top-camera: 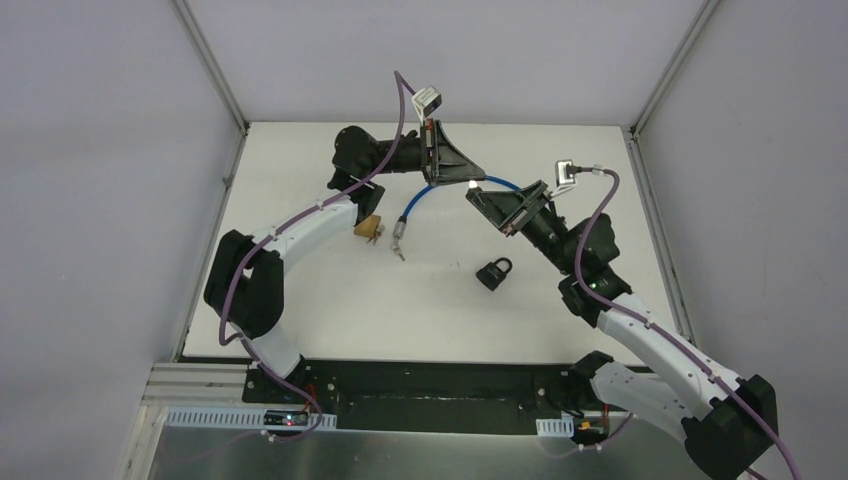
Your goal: Unlock with the key
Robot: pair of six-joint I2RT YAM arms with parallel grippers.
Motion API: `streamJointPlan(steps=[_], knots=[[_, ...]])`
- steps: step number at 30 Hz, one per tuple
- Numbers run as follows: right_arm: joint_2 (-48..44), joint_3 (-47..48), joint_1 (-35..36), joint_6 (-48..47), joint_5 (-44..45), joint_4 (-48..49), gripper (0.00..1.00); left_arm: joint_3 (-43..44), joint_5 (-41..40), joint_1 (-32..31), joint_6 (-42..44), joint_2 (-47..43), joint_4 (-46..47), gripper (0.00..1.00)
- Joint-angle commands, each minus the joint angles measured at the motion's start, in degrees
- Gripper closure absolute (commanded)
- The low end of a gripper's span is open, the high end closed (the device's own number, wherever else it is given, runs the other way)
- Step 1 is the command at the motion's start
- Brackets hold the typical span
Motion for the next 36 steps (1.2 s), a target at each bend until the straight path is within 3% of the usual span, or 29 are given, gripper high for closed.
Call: streamJointPlan(steps=[1,4,5,6,8,11,15,19,24,29,36], knots=[[0.3,1.5,-0.3,1.5,1.0,4.5,0.77,2.1,0.7,0.6,-0.4,-1.8,4.3,1.00],[-0.6,0.2,-0.4,0.4,3.0,5.9,0.97,1.9,0.7,0.6,-0.2,-2.1,4.1,1.00],[-1.0,-0.3,-0.5,-0.1,3.3,5.9,1.00,1.9,0.4,0.6,-0.1,-2.3,3.4,1.00],[-1.2,-0.7,-0.7,-0.5,3.3,5.8,1.00,1.8,0.0,0.8,0.6,-2.5,2.0,0.93],[-1.4,-1.7,-1.2,-1.2,3.1,5.8,1.00,1.7,-1.2,1.3,3.5,-3.2,-4.4,0.60],[-1.8,-3.7,-2.4,-1.7,2.9,5.1,1.00,0.1,-4.2,2.9,9.5,-5.2,-13.1,0.27],[-3.1,-6.5,-3.7,-2.3,3.3,2.4,1.00,-4.9,-8.7,6.3,16.4,-9.6,-19.6,0.04],[-5.1,-8.5,-4.8,-2.5,5.9,-3.9,1.00,-5.8,-12.5,7.4,32.0,-13.1,-38.0,0.01],[-8.8,-9.3,-6.1,-3.3,14.6,-18.4,1.00,-3.8,-27.3,5.0,54.4,-15.2,-65.4,0.01],[-11.7,-4.7,-7.2,-5.8,32.4,-45.1,1.00,-4.2,-34.8,-1.0,61.4,-11.5,-70.9,0.01],[-11.4,0.9,-8.6,-8.3,46.8,-64.5,1.00,1.6,-42.2,-10.4,66.6,-0.7,-72.8,0.01]])
